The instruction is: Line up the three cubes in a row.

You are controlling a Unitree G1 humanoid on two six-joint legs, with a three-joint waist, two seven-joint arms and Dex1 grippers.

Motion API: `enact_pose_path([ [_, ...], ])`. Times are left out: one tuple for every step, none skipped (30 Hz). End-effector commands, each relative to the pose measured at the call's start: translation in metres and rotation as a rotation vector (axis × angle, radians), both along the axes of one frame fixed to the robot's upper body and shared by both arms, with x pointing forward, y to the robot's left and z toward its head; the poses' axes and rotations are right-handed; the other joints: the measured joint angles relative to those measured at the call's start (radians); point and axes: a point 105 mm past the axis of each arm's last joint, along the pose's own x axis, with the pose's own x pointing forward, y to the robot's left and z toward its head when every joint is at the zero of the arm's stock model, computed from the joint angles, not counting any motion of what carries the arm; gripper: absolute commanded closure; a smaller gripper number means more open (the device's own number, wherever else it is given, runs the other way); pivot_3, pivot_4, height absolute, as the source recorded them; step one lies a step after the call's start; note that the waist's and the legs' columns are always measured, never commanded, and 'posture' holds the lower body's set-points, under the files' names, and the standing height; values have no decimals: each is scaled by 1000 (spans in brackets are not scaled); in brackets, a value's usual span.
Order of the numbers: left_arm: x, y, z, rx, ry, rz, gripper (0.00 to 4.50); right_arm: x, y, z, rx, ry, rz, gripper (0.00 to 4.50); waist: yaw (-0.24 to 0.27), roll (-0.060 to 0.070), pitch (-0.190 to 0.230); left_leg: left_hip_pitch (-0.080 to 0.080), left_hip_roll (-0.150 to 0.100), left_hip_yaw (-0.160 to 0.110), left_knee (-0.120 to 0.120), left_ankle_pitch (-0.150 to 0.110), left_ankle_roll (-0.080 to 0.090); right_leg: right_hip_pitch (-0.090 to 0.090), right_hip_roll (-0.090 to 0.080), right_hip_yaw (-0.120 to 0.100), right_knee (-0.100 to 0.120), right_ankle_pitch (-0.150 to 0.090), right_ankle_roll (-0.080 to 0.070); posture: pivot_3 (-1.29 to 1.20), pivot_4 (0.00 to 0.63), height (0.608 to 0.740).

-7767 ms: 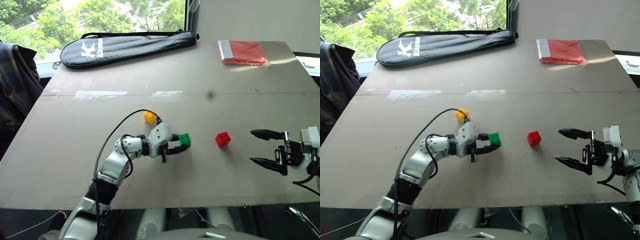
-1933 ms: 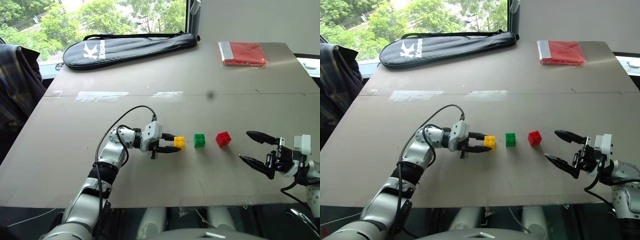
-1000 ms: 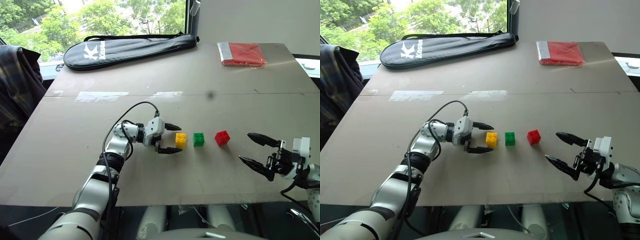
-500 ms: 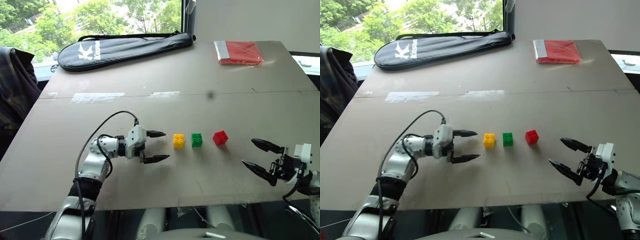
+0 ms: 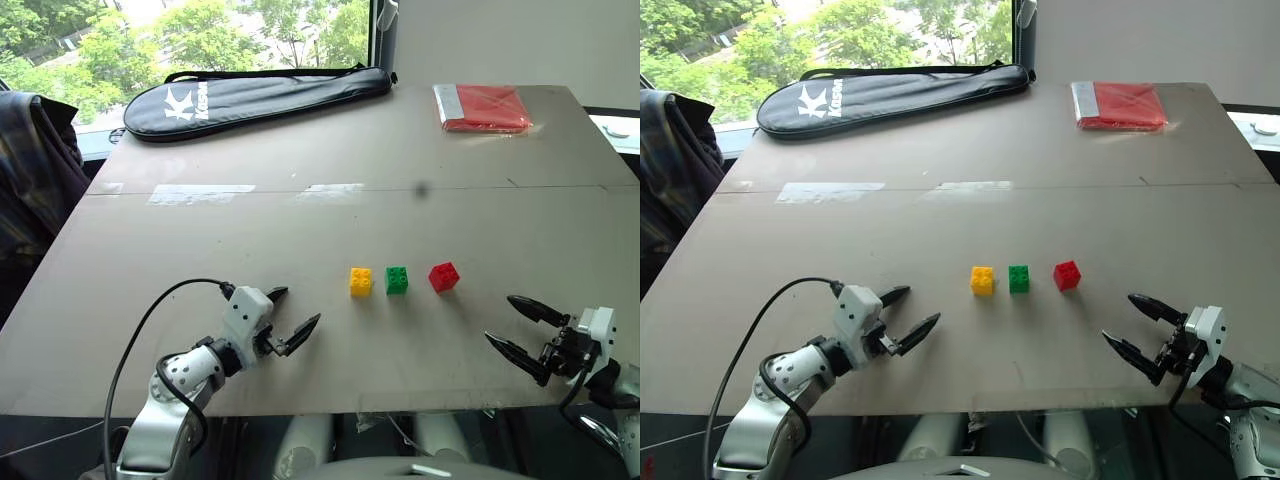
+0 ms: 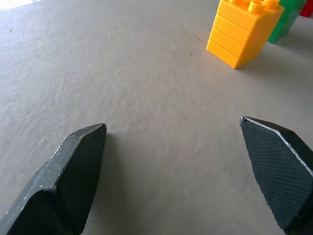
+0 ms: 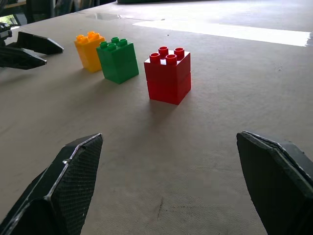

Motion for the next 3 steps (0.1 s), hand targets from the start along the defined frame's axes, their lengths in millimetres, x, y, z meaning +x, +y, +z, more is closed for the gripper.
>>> enact_pose_path([
  [-17,2,-12,22,47,13,27,1,-8,2,-39,-27,-3,0,0,2,-1,0,0,0,0,0,0,0,0,0,0,0,0,0,150,694],
  [-20,2,-13,29,49,6,27,1,-8,1,-43,-27,1,0,1,3,-2,0,0,1,0,0,0,0,0,0,0,0,0,0,150,694],
  [-21,2,-13,33,49,2,27,1,-9,1,-45,-27,2,0,1,3,-2,0,0,1,0,0,0,0,1,0,0,0,0,0,150,694],
])
